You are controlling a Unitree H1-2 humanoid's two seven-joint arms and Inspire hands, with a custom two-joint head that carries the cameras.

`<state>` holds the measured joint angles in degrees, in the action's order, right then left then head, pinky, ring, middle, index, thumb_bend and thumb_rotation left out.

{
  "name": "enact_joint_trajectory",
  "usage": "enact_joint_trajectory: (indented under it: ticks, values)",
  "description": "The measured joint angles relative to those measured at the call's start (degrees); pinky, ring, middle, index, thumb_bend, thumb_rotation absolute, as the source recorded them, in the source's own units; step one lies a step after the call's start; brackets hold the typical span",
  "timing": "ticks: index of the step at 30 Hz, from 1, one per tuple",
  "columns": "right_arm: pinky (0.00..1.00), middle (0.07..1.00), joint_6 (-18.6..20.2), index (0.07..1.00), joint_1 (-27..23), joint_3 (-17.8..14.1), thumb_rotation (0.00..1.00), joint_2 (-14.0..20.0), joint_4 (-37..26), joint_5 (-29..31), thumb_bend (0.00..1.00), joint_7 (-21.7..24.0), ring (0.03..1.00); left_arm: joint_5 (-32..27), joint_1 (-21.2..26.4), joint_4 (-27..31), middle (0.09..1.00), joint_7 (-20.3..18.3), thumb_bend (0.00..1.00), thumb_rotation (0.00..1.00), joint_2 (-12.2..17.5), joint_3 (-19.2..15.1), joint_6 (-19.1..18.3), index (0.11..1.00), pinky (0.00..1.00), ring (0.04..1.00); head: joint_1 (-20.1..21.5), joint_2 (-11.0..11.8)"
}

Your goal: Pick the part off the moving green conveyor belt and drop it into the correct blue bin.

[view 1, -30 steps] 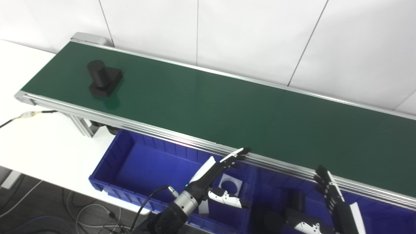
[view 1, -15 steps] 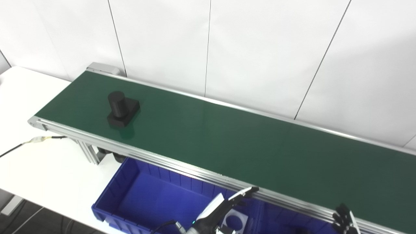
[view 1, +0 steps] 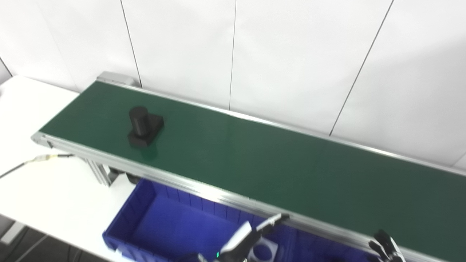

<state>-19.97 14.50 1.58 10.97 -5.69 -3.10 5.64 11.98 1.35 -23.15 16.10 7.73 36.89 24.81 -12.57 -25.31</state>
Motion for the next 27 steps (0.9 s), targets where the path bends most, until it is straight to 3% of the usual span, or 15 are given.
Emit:
enact_joint_trajectory:
  ticks: [7,12,27]
  values:
    - [0.82,0.939,0.76,0.955,-0.55,-0.11,0.22,0.22,-6.03,1.50,0.93,0.73,0.902,-0.05,0.90,-0.54,0.956,1.65,1.00,0.42,0.00,0.82,0.00,0.949,0.86,0.935,0.00,-0.09]
    - [0.84,0.937,4.89,0.956,-2.50,-0.22,0.25,0.68,-10.54,1.42,0.94,1.29,0.901,0.32,1.26,-1.44,0.962,3.45,1.00,0.43,0.02,2.22,0.00,0.956,0.87,0.938,0.09,-0.09]
    - [0.84,0.935,11.97,0.950,-11.06,-0.66,0.23,2.75,-10.82,1.06,0.94,2.86,0.906,1.17,3.01,-2.23,0.961,6.86,1.00,0.42,0.02,5.26,0.00,0.947,0.85,0.931,-0.53,-0.09]
